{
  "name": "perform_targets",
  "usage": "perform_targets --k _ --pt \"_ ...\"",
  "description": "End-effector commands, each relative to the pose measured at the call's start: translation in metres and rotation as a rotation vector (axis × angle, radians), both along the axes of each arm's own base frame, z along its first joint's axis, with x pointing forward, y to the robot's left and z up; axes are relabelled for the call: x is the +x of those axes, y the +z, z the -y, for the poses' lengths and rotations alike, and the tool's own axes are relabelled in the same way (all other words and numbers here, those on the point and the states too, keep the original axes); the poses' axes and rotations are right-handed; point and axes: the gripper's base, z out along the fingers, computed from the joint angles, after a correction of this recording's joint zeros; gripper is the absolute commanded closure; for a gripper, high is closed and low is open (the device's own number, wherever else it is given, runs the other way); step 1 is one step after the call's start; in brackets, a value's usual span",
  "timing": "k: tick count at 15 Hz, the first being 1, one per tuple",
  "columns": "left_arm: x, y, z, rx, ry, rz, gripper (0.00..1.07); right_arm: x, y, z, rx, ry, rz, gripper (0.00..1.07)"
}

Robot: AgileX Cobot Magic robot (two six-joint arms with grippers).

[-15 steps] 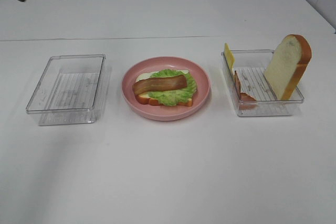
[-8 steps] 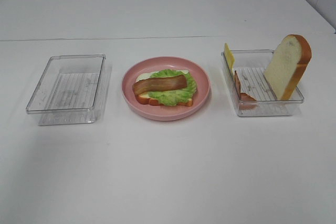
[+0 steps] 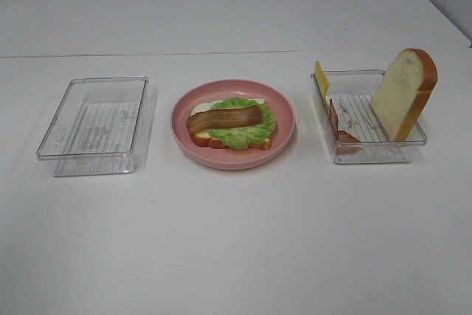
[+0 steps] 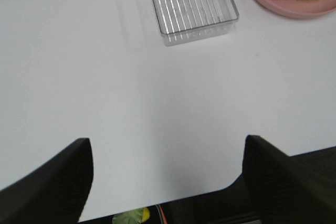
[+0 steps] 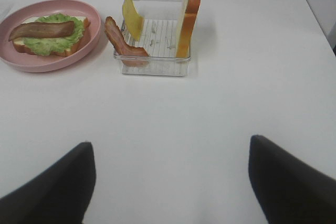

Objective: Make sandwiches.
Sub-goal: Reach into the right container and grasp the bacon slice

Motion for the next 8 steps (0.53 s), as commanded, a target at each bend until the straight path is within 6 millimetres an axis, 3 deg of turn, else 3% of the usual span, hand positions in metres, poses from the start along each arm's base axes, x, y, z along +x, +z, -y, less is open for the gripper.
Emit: perform_targets --k 1,5,8 --pt "-0.019 -0.02 -0.005 0.003 -0.009 0.042 0.32 -0.001 0.0 0.0 -0.006 -0.004 0.018 0.31" --pt "-0.059 -0.073 -0.009 -0.007 -0.122 0.203 0.32 -0.001 0.0 0.0 -0.006 -0.004 0.018 0.31" --pt "-0.073 -0.075 -0.011 -0.046 -0.124 0.333 0.32 -0.001 0.0 0.0 -0.006 -0.004 0.018 0.31"
